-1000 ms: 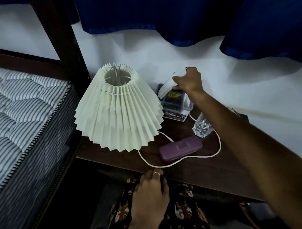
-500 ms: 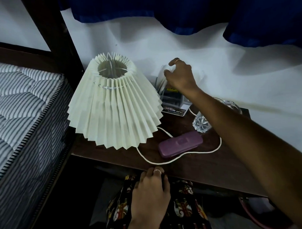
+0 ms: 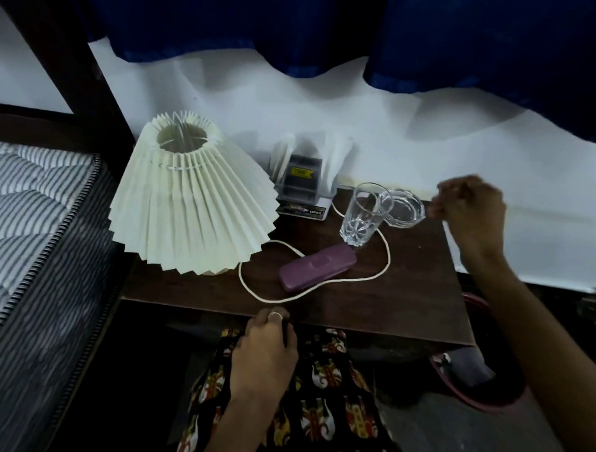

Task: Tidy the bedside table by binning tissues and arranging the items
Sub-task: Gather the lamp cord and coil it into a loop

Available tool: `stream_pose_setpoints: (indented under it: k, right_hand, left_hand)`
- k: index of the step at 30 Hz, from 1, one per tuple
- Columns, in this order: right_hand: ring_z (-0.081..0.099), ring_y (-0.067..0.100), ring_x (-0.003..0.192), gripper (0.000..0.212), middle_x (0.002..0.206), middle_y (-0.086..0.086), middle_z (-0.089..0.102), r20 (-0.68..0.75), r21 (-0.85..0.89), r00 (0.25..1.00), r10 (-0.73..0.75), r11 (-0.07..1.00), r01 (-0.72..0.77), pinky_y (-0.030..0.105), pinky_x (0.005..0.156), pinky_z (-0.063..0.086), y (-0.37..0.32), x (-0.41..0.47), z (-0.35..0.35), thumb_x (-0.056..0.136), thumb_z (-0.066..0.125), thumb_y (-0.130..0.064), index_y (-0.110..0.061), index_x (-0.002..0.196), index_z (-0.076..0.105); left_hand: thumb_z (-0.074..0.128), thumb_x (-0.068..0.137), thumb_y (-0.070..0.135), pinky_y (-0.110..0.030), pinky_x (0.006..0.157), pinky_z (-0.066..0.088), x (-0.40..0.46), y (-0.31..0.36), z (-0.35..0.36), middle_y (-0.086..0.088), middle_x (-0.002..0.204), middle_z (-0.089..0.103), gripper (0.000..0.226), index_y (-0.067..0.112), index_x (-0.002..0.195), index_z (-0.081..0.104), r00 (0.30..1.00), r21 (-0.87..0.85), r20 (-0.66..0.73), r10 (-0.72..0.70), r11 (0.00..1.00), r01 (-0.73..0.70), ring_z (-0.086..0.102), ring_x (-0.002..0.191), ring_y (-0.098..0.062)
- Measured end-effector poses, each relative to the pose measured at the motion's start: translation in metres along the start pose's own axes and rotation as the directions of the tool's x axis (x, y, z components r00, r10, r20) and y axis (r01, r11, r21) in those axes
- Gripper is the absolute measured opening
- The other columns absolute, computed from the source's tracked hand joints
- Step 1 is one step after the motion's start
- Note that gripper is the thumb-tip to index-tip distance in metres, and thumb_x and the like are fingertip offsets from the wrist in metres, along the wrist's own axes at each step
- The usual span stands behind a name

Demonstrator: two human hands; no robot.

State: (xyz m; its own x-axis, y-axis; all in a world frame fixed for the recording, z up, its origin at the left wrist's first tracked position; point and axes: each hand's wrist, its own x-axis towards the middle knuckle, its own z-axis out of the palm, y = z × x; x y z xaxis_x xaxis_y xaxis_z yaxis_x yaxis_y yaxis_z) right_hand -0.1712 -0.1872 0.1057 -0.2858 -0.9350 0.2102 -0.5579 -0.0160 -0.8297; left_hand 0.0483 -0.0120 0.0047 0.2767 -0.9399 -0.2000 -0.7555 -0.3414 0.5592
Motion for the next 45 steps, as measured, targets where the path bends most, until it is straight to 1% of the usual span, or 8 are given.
stream_pose_setpoints:
  k: [3, 7, 12, 21, 27, 33, 39, 45]
  right_hand:
    - [0.070, 0.031, 0.068, 0.022, 0.068, 0.016, 0.071, 0.157, -0.154, 0.971, 0.181, 0.976, -0.157, 0.052, 0.081, 0.055, 0.058, -0.004, 0.011, 0.081, 0.055, -0.014, -0.023, 0.063, 0.065]
    - [0.069, 0.033, 0.091, 0.016, 0.097, 0.019, 0.073, 0.264, -0.304, 0.943, 0.203, 0.945, -0.119, 0.037, 0.091, 0.051, 0.094, -0.009, 0.043, 0.084, 0.062, -0.010, -0.002, 0.095, 0.071]
    - [0.063, 0.035, 0.105, 0.032, 0.109, 0.020, 0.067, 0.321, -0.367, 0.917, 0.236, 0.924, -0.109, 0.037, 0.095, 0.048, 0.108, 0.006, 0.076, 0.083, 0.065, -0.019, -0.002, 0.110, 0.063]
    - [0.053, 0.041, 0.115, 0.049, 0.123, 0.019, 0.056, 0.459, -0.488, 0.888, 0.040, 0.846, 0.214, 0.050, 0.093, 0.047, 0.108, 0.030, 0.097, 0.087, 0.053, -0.014, -0.014, 0.134, 0.041]
    - [0.060, 0.041, 0.104, 0.028, 0.116, 0.018, 0.059, 0.499, -0.568, 0.867, 0.001, 0.755, 0.326, 0.047, 0.086, 0.048, 0.104, 0.037, 0.104, 0.092, 0.043, -0.015, -0.004, 0.113, 0.058]
    - [0.059, 0.043, 0.101, 0.027, 0.120, 0.017, 0.055, 0.494, -0.554, 0.864, -0.098, 0.730, 0.400, 0.047, 0.079, 0.049, 0.112, 0.037, 0.103, 0.093, 0.043, -0.013, -0.001, 0.115, 0.055]
    - [0.062, 0.042, 0.088, 0.018, 0.095, 0.024, 0.065, 0.330, -0.396, 0.932, -0.151, 0.874, 0.282, 0.044, 0.072, 0.050, 0.109, 0.040, 0.088, 0.091, 0.045, -0.012, -0.002, 0.103, 0.054]
    - [0.065, 0.037, 0.078, 0.011, 0.084, 0.020, 0.069, 0.244, -0.240, 0.930, -0.275, 0.912, 0.333, 0.044, 0.070, 0.053, 0.080, 0.049, 0.055, 0.090, 0.052, -0.012, -0.005, 0.098, 0.056]
  left_hand:
    - [0.048, 0.091, 0.028, -0.037, 0.078, 0.048, -0.004, 0.003, 0.002, 0.008, 0.111, 0.054, 0.016, 0.026, 0.106, 0.055, 0.999, -0.019, -0.044, 0.018, 1.000, -0.018, 0.056, 0.104, -0.018]
    - [0.052, 0.090, 0.021, -0.038, 0.078, 0.050, -0.006, 0.005, 0.005, 0.008, 0.116, 0.050, 0.021, 0.022, 0.110, 0.056, 0.990, -0.050, -0.127, 0.060, 0.997, -0.067, 0.055, 0.105, -0.018]
    - [0.058, 0.087, 0.014, -0.036, 0.078, 0.054, -0.005, 0.004, 0.009, 0.004, 0.123, 0.045, 0.028, 0.016, 0.115, 0.055, 0.974, -0.018, -0.201, 0.107, 0.993, -0.113, 0.056, 0.106, -0.021]
    - [0.061, 0.085, 0.012, -0.025, 0.062, 0.045, 0.008, 0.003, 0.009, 0.005, 0.127, 0.034, 0.030, 0.017, 0.112, 0.049, 0.977, -0.038, -0.198, 0.072, 0.996, -0.081, 0.062, 0.090, -0.023]
    - [0.059, 0.086, 0.014, -0.032, 0.077, 0.054, 0.012, 0.001, 0.013, 0.013, 0.143, 0.023, 0.049, 0.028, 0.129, 0.039, 0.986, -0.020, -0.135, 0.096, 0.995, -0.099, 0.056, 0.110, -0.019]
    - [0.050, 0.092, 0.019, -0.037, 0.087, 0.051, 0.014, -0.003, 0.020, 0.006, 0.132, 0.044, 0.044, 0.026, 0.134, 0.040, 0.997, -0.002, -0.038, 0.066, 0.998, -0.066, 0.051, 0.117, -0.019]
    - [0.061, 0.087, 0.010, -0.034, 0.069, 0.055, 0.009, 0.001, 0.016, 0.000, 0.104, 0.062, 0.020, 0.013, 0.106, 0.065, 0.957, 0.015, -0.202, 0.209, 0.978, -0.210, 0.063, 0.093, -0.022]
    - [0.057, 0.087, 0.014, -0.032, 0.074, 0.056, -0.003, 0.009, 0.004, -0.003, 0.102, 0.064, 0.021, 0.010, 0.105, 0.067, 0.886, 0.019, -0.350, 0.306, 0.947, -0.319, 0.065, 0.091, -0.020]
